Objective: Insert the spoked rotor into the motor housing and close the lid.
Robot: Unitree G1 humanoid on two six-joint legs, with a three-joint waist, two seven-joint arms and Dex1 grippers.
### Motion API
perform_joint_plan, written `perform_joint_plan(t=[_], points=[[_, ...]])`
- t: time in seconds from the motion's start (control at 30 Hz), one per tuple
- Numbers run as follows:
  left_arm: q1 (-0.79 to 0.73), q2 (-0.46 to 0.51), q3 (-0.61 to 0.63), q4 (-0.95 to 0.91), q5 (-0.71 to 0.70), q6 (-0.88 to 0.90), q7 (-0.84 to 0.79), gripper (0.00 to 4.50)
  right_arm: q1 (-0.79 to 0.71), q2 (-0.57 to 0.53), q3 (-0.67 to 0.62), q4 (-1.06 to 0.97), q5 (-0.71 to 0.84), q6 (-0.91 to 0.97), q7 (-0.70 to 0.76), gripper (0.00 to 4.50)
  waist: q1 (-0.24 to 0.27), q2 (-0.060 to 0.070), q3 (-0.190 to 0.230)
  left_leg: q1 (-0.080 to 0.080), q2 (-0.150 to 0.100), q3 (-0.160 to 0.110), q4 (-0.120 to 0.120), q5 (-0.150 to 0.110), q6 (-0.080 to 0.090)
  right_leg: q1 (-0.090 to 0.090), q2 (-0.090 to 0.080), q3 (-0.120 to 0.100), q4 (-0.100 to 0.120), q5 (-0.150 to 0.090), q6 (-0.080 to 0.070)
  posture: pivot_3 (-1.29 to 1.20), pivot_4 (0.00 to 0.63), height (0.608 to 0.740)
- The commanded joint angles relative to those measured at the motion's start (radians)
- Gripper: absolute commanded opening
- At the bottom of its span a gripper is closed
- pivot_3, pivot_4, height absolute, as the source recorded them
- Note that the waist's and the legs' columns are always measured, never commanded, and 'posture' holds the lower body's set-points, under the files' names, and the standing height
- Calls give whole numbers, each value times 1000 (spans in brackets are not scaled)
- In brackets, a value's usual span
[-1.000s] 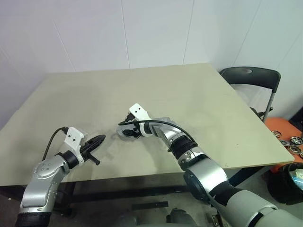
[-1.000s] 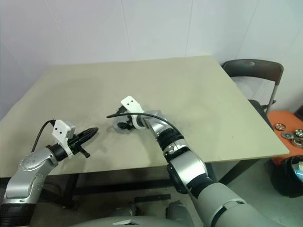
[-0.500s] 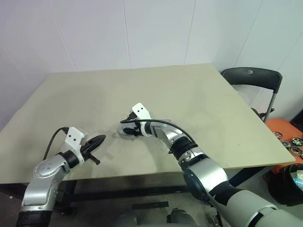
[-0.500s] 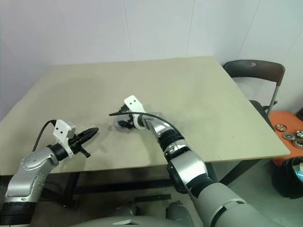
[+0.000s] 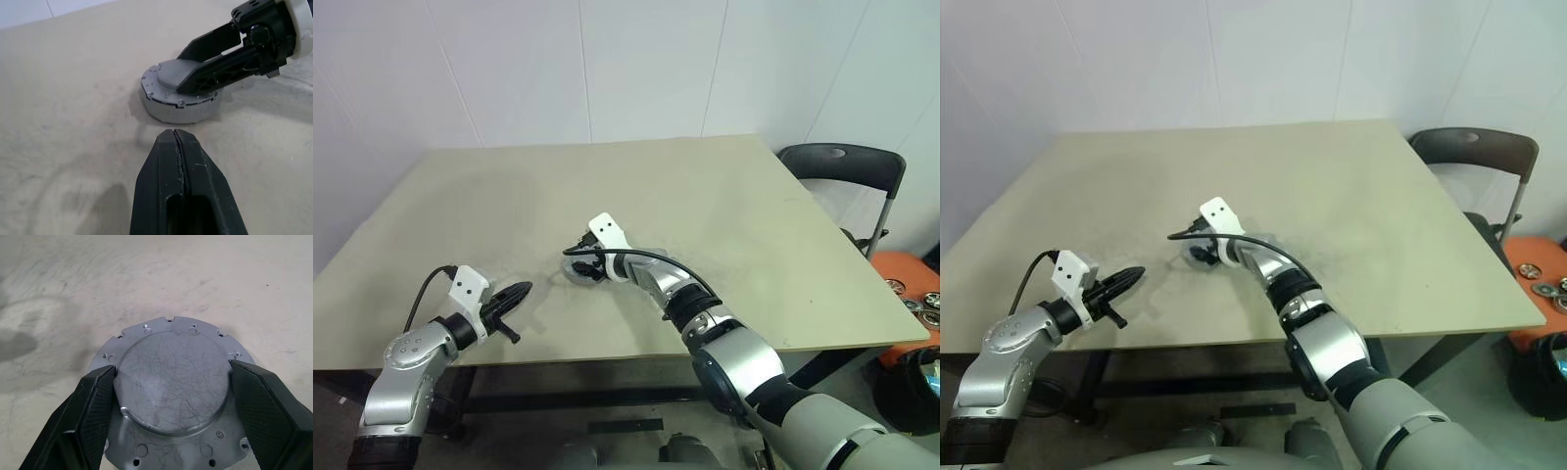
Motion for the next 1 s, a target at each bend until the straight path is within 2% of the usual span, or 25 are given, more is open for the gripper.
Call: perform_joint_plan(t=[0.03, 0.27, 0.4, 0.53, 0.77, 1.0], points=[[-2, 3, 13, -16, -1, -21, 0, 0, -14, 19, -33, 40, -19, -13, -119, 3274, 4, 0, 0, 0, 0, 0, 0, 0, 0, 0, 0, 0, 0, 0, 0, 0, 0, 740], [-10, 0, 3, -35, -1, -6, 15, 0, -21, 8, -21, 55, -21, -21, -126, 3274, 9, 0, 1, -2, -1, 1, 0, 0, 0, 0, -3, -1, -2, 1, -1, 0, 0, 740], [-10, -1, -2, -54, -4, 8, 25, 0, -13, 15, -20, 46, 1, 11, -62, 3274, 3, 0, 1, -2, -1, 1, 0, 0, 0, 0, -2, -1, -2, 1, -1, 0, 0, 740], [-6, 2, -2, -78, -6, 29, 32, 0, -11, 28, -45, -19, 62, 73, 68, 3274, -4, -1, 1, -2, 0, 2, 0, 0, 0, -1, -1, -1, -2, 0, -1, 0, 0, 740], [-5, 6, 4, -100, -10, 51, 33, 0, -11, 6, 17, -50, -18, 39, 96, 3274, -29, -5, -1, -6, -1, 2, -6, 0, 0, -8, -1, 2, -3, 0, 3, 0, 0, 740], [2, 1, 36, -127, -45, 43, 21, 0, 21, 1, 50, -107, -35, 38, 165, 3274, -31, -5, 0, -9, -1, 2, -5, -1, 0, -9, -1, 2, -3, 0, 3, 0, 0, 740]])
